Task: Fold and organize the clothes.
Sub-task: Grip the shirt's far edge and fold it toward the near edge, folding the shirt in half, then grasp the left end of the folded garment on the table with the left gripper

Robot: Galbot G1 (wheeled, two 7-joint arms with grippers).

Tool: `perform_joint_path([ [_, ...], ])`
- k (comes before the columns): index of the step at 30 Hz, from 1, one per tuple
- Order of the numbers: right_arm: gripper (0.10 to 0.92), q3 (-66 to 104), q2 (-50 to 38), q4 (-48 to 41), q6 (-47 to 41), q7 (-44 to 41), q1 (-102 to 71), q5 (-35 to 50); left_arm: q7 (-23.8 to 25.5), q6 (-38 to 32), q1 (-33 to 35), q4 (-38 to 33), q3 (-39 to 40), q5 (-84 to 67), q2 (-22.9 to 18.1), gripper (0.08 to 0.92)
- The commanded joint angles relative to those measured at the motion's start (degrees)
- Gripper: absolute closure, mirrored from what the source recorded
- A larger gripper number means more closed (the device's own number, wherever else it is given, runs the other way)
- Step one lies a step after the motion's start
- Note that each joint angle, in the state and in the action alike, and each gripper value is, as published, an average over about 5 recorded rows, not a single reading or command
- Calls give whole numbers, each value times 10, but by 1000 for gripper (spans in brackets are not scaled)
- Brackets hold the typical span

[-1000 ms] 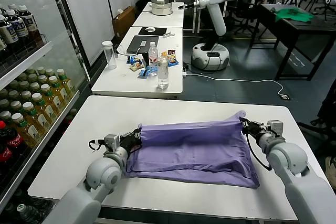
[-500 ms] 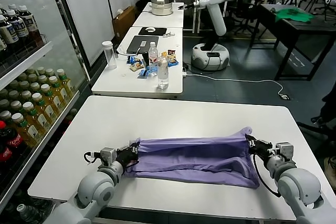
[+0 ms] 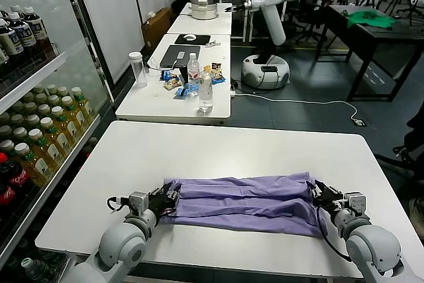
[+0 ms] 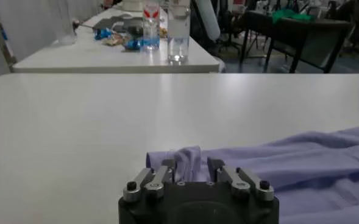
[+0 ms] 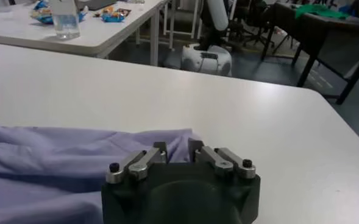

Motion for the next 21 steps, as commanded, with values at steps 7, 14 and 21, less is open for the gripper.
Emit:
perform_joint_path([
  [7, 346, 28, 49, 58, 5, -5, -98, -60, -69, -50, 107, -54, 7, 182, -106, 303],
  [14, 209, 40, 59, 67, 12, -6, -123, -62, -91, -63, 105, -1, 6, 213, -147, 181],
  [21, 203, 39, 64, 70, 14, -6, -127, -64, -93, -70, 94, 35, 6, 225, -162, 177],
])
